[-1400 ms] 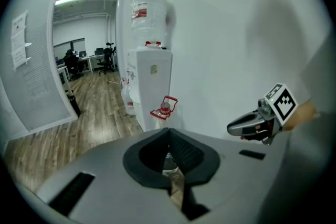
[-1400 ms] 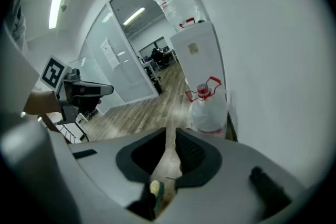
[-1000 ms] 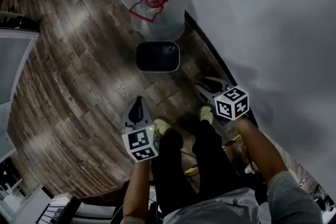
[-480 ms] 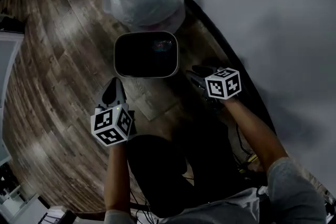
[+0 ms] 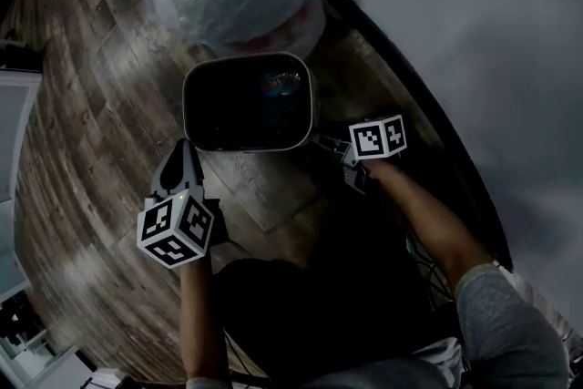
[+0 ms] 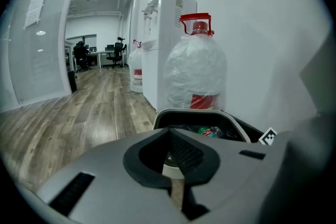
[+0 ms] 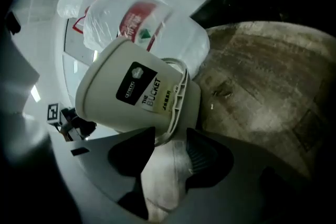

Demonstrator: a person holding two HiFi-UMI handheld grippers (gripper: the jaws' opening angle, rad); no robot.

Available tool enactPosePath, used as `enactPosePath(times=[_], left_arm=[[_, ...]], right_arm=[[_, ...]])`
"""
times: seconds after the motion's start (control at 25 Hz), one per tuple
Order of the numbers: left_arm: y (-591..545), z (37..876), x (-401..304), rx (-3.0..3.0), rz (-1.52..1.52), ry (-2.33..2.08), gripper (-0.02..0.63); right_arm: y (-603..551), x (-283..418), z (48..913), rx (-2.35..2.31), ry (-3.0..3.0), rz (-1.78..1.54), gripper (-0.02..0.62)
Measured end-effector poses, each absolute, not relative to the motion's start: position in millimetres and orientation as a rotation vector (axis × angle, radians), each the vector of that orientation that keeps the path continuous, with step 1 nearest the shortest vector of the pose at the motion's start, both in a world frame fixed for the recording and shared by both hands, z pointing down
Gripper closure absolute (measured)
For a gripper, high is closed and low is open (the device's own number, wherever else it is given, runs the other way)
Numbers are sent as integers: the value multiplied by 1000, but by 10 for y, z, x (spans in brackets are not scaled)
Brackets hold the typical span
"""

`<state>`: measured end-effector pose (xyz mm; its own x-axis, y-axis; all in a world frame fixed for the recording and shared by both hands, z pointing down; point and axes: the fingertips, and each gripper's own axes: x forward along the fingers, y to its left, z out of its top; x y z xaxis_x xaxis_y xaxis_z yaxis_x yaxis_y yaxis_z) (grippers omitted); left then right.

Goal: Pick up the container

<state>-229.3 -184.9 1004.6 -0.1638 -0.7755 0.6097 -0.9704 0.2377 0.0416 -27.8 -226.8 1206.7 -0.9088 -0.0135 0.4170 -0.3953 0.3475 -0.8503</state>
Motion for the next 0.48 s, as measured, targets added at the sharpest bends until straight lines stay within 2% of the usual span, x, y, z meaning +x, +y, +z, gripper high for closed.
enactPosePath(times=[0.24,0.36,0.48], left_arm=[[-1835,9998,-2240,1620,584,-2018,592],[-1899,9991,-2228,1638,604,-2019,592],[-1890,10015,-2226,1633,591,-2014,592]], right_arm=[[-2184,-321,12100,215,-2221,1998,422],[-2222,-335,12021,180,-2244,2051,449],[-2280,-279,11813,136,-2294,2116,448]])
